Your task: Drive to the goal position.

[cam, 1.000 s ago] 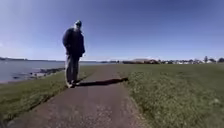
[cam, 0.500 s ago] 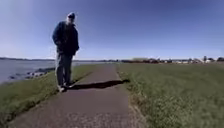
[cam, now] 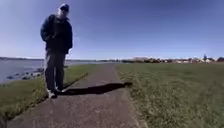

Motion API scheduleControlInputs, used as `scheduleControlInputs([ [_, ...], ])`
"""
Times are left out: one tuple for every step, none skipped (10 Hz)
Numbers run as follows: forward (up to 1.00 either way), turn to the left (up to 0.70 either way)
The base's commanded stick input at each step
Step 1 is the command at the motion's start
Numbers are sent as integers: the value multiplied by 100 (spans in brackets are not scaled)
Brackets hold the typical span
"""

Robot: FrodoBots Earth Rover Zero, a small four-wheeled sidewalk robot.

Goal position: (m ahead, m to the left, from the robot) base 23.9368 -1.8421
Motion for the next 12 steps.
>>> scheduleControlInputs([
  [70,0],
  [70,0],
  [70,0],
  [70,0],
  [70,0],
  [70,0],
  [70,0],
  [70,-25],
  [70,-8],
  [70,0],
  [70,0],
  [70,0],
])
